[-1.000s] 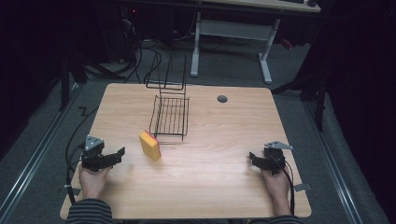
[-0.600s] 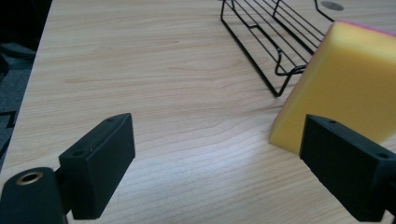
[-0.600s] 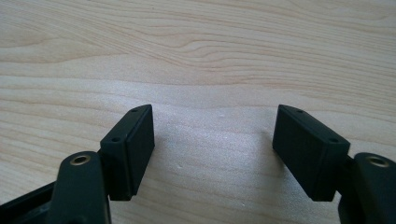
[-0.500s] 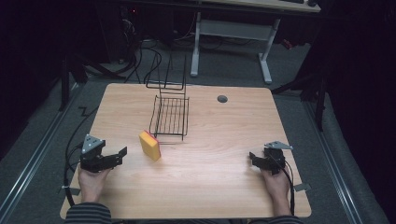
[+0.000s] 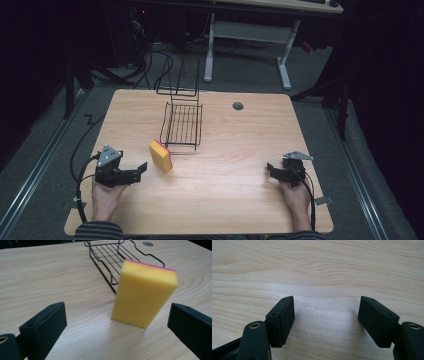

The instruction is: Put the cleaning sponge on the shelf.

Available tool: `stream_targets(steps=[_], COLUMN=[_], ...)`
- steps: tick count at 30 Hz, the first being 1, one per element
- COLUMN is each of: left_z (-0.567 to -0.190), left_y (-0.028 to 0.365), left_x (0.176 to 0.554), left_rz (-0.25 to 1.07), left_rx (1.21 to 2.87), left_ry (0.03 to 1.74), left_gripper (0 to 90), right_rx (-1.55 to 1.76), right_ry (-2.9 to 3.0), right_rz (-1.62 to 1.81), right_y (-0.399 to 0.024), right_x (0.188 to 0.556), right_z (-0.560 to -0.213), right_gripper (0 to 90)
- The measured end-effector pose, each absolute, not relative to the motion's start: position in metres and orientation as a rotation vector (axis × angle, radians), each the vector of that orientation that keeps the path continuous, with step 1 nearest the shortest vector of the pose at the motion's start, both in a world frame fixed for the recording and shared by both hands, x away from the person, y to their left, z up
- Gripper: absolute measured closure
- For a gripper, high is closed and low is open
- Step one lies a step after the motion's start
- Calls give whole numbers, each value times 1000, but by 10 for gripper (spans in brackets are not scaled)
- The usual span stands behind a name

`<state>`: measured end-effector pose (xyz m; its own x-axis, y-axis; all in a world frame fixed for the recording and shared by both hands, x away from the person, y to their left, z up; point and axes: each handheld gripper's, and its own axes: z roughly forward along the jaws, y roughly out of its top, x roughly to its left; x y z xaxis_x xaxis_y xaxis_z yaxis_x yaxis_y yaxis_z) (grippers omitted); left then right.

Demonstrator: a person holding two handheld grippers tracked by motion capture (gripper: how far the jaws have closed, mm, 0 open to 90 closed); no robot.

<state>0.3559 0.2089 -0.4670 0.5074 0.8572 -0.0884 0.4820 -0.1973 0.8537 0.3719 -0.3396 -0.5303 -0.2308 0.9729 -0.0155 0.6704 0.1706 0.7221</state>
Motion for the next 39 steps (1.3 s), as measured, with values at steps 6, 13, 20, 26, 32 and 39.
stream_targets(steps=[6,13,20,26,32,39], left_z=[-467,-470,-475,-482,-488,-494], left_y=[190,179,170,165,162,158], left_x=[354,360,370,379,386,392], left_rz=[501,487,484,466,448,437], left_rx=[1889,1920,1941,1954,1959,1966], left_ry=[1061,1052,1057,1063,1067,1071], left_gripper=[2,1,0,0,0,0], right_rx=[1547,1546,1549,1549,1552,1551], right_ry=[1971,1971,1971,1971,1970,1970], right_rz=[827,827,827,827,826,825], right_y=[-340,-340,-339,-339,-339,-339], right_x=[372,372,372,372,372,372], right_z=[-530,-530,-530,-530,-530,-530], right_gripper=[297,297,297,296,296,296])
